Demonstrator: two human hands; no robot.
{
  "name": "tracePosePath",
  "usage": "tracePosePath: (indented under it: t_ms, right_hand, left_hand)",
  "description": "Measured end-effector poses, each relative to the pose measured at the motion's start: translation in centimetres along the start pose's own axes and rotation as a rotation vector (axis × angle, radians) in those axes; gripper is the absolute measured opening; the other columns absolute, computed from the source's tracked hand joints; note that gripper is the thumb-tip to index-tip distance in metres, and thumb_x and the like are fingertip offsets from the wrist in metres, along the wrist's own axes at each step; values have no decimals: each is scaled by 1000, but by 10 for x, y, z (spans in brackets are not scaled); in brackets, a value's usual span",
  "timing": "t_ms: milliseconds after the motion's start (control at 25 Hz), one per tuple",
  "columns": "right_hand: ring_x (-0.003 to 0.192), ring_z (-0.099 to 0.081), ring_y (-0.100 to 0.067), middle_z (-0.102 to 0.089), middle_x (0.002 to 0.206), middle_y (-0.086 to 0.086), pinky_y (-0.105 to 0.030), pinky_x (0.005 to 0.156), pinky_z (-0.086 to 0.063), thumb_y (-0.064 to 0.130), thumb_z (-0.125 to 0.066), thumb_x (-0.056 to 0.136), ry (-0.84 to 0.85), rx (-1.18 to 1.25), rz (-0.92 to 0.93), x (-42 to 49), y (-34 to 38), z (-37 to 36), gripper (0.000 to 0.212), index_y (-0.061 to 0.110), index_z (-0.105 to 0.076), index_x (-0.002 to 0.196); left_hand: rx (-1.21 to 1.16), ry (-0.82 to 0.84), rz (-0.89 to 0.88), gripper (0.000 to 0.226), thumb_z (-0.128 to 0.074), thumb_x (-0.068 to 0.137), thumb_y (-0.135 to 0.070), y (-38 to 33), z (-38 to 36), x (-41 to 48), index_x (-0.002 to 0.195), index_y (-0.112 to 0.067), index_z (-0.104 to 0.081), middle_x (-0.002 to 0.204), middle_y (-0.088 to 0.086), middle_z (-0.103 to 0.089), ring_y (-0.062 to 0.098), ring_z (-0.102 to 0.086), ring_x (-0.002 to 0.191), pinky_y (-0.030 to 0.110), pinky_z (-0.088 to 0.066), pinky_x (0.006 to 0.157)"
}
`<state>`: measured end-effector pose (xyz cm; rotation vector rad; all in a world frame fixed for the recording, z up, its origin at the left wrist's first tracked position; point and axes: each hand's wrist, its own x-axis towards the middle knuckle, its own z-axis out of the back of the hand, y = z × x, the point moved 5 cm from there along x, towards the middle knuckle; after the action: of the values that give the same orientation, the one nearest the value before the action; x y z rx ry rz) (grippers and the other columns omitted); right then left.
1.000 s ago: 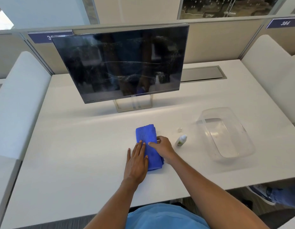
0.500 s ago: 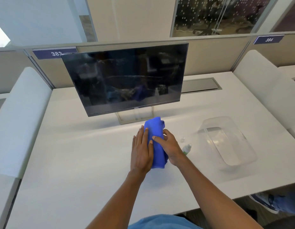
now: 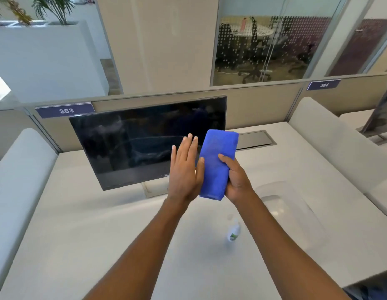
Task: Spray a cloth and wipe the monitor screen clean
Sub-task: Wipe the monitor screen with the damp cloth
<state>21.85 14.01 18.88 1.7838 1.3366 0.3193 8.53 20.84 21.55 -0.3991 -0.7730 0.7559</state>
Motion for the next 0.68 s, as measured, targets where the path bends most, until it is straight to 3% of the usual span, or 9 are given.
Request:
tracePosePath:
  t_ms: [160, 280, 360, 400, 480, 560, 600, 680]
  right_hand:
    - [108, -69, -30, -73, 120, -8, -46, 91, -61, 9, -57, 100, 22, -13, 112, 28, 48, -8, 43, 23, -58, 141]
    - [113, -70, -27, -72, 122, -1, -45, 97, -59, 8, -56, 97, -69, -135, 286, 47, 71, -12, 48, 25, -57, 142]
    - [115, -69, -12, -72, 121, 15, -31, 97, -55, 13, -55, 93, -173, -348, 469, 55, 80, -19, 54, 27, -55, 145]
    - [106, -68, -1, -71, 116, 25, -20, 92, -52, 14, -52, 92, -187, -469, 575, 58, 84, -25, 58, 26, -52, 149]
    - [95, -64, 1, -69, 119, 25, -14, 86, -51, 7, -47, 94, -175, -713, 796, 67, 89, -36, 65, 18, -44, 158]
    - [135, -57, -14, -53, 157, 2, -27, 111, -49, -3, -46, 98, -174, -948, 1043, 81, 93, -43, 67, 10, -35, 163]
    - [153, -42, -21, -38, 169, -5, -35, 121, -43, -9, -46, 100, -201, -1060, 1160, 89, 94, -44, 67, 7, -33, 164]
    - [162, -24, -27, -25, 174, -12, -48, 127, -35, -17, -48, 98, -310, -1233, 1256, 108, 94, -46, 74, 7, -29, 165]
  left_hand:
    - [427, -67, -100, 70, -40, 103, -36, 9, 42, 73, 168, -13, -25, 179, 7, -17, 24, -12, 167, 56, -4, 135]
    - [496, -60, -97, 73, -40, 104, -38, 23, 60, 112, 170, -14, -18, 180, 5, -11, 22, -6, 167, 53, -4, 136]
    - [495, -19, -52, 72, -37, 107, -40, 37, 66, 130, 170, -14, -15, 180, 4, -10, 19, -4, 167, 47, -3, 137]
    - [497, -1, -28, 71, -34, 108, -42, 44, 68, 135, 170, -13, -14, 180, 4, -10, 19, -4, 167, 45, -3, 137]
    - [505, 15, 10, 71, -28, 109, -45, 59, 71, 141, 170, -12, -15, 179, 4, -13, 18, -6, 167, 43, -2, 137]
    - [495, 3, 28, 70, -25, 108, -46, 71, 75, 142, 169, -13, -20, 178, 4, -18, 18, -10, 167, 42, -2, 137]
    - [486, -16, 34, 69, -26, 108, -46, 76, 78, 143, 168, -12, -24, 177, 4, -22, 19, -13, 166, 42, -3, 137]
    - [484, -53, 47, 66, -27, 108, -44, 84, 83, 146, 165, -11, -34, 173, 6, -32, 21, -21, 164, 43, -5, 137]
